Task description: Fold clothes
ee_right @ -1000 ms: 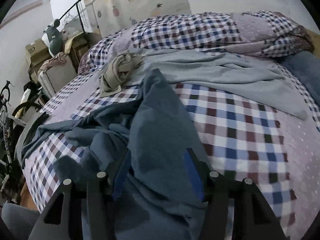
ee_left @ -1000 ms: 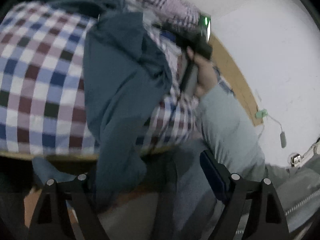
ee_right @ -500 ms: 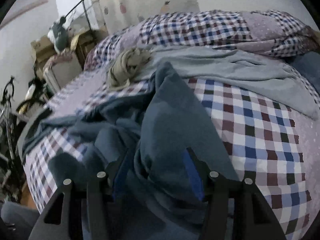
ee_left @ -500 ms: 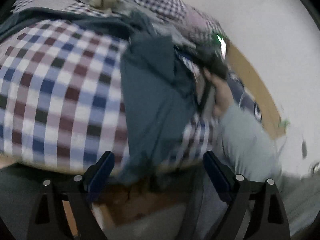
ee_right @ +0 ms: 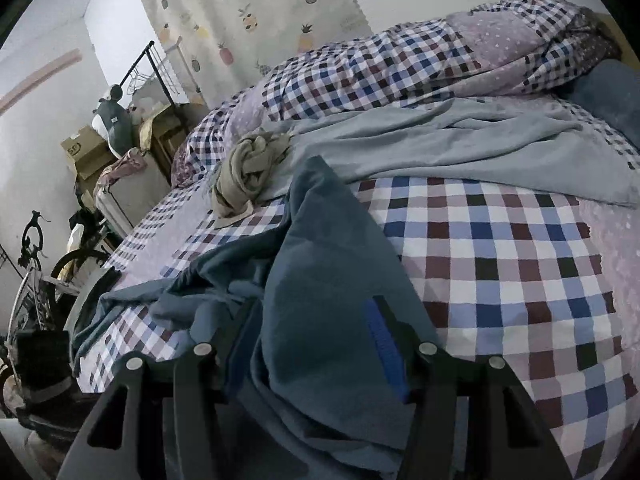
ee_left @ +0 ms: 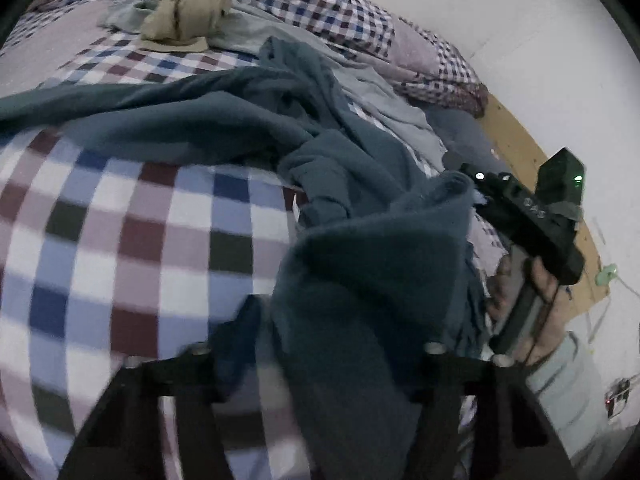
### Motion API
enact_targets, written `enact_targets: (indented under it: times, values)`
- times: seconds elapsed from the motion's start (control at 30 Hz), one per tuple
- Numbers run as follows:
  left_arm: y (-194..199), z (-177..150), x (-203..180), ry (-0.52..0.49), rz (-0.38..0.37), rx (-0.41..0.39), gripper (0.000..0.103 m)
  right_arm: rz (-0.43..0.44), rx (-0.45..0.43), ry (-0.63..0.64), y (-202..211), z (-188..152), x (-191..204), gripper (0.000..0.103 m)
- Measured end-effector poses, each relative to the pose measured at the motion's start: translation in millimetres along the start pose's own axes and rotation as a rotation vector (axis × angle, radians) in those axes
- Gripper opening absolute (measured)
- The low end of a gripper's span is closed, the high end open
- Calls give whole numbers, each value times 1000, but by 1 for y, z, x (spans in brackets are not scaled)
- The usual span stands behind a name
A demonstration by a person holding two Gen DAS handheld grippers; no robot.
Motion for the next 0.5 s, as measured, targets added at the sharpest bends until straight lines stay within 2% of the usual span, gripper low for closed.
enact_targets:
  times: [0.07, 0.13, 0.17, 0.3, 0.5]
  values:
    - [-6, 6, 4, 24, -28, -1, 38, -10, 11, 10, -1, 2, 0, 59]
    - [-10, 12, 11, 66, -68, -3, 17, -19, 25, 21, -4, 5, 2, 59]
    - [-11, 14, 15, 88, -88, -6, 13, -25, 38, 41, -7, 5, 6, 59]
    - [4, 20, 27, 160, -151, -76, 6, -80, 86, 159, -27, 7, 27, 59]
    - [28, 32, 44, 207, -150, -170, 4, -101, 166, 223, -72, 17, 50, 58]
Point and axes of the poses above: each gripper's, at about its wrist camera, not at the fingertips, and y roughly against the way its jaws point, x to its left, z to its top, the point moved 4 cm from there along -y, roughly the way its jaws point, and after that the axes turned 3 degrees about x, right-handed, at the moved point
